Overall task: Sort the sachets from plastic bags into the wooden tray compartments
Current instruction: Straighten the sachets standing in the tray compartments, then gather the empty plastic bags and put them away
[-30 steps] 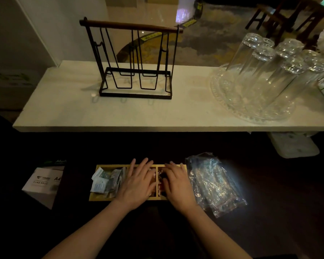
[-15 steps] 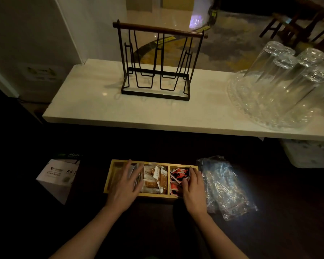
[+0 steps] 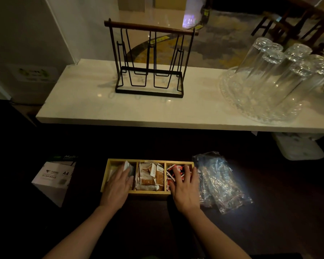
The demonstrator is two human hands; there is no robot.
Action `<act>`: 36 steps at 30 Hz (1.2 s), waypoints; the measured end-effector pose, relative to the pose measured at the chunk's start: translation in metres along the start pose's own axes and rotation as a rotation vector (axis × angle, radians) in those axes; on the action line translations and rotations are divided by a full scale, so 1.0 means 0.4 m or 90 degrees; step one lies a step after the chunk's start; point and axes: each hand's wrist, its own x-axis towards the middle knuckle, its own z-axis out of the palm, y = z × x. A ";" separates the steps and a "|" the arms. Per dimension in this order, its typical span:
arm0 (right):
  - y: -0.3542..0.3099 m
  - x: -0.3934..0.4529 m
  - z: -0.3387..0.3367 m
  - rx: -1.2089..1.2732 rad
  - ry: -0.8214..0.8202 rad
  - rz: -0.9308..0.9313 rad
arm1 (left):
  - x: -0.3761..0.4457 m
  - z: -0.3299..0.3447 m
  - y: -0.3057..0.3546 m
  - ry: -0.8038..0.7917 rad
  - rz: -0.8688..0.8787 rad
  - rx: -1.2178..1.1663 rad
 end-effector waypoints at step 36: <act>0.294 0.050 -0.020 0.067 -0.084 0.256 | -0.026 -0.034 0.011 0.017 -0.235 -0.129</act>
